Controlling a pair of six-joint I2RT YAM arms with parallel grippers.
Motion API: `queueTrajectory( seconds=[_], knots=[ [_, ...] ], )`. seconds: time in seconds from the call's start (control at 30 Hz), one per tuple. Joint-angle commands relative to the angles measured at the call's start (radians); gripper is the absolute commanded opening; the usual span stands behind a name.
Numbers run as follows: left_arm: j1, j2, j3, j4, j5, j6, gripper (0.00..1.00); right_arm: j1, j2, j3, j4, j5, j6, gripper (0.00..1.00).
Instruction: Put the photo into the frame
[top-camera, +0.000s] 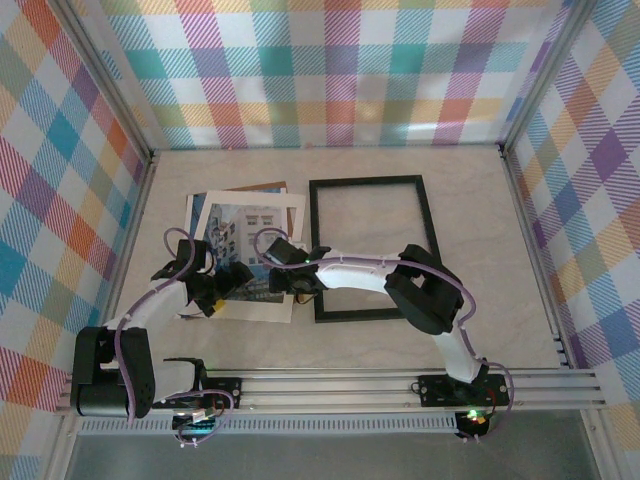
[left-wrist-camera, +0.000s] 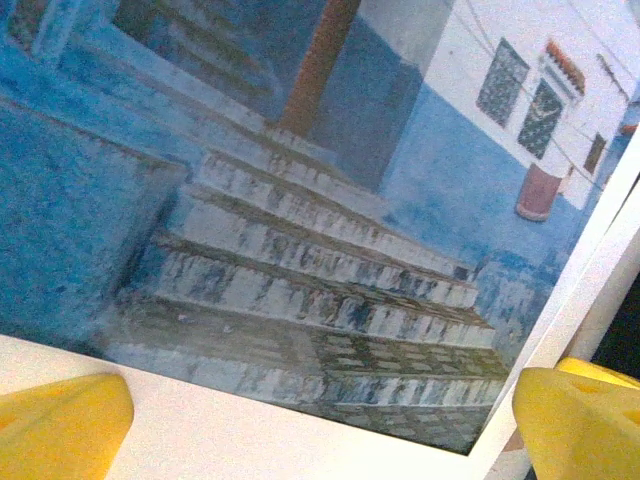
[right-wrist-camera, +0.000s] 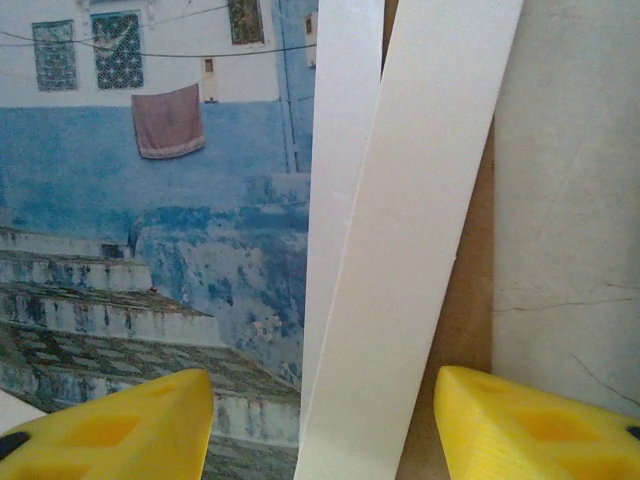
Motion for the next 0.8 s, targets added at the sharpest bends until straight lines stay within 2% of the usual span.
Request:
queueTrajectory(
  seconds=[0.0,0.2,0.5,0.77],
  knots=[
    [0.006,0.043,-0.041,-0.031,0.009,0.013,1.0,0.013,0.015,-0.01,0.003,-0.074,0.018,0.6],
    [0.006,0.048,-0.047,-0.026,0.018,0.012,1.0,0.013,-0.001,-0.027,0.09,-0.114,-0.002,0.6],
    [0.006,0.048,-0.049,-0.026,0.019,0.014,1.0,0.0,-0.137,-0.154,0.322,-0.142,-0.02,0.62],
    [0.005,0.051,-0.046,-0.028,0.023,0.014,1.0,-0.026,-0.175,-0.216,0.45,-0.209,0.029,0.63]
  ],
)
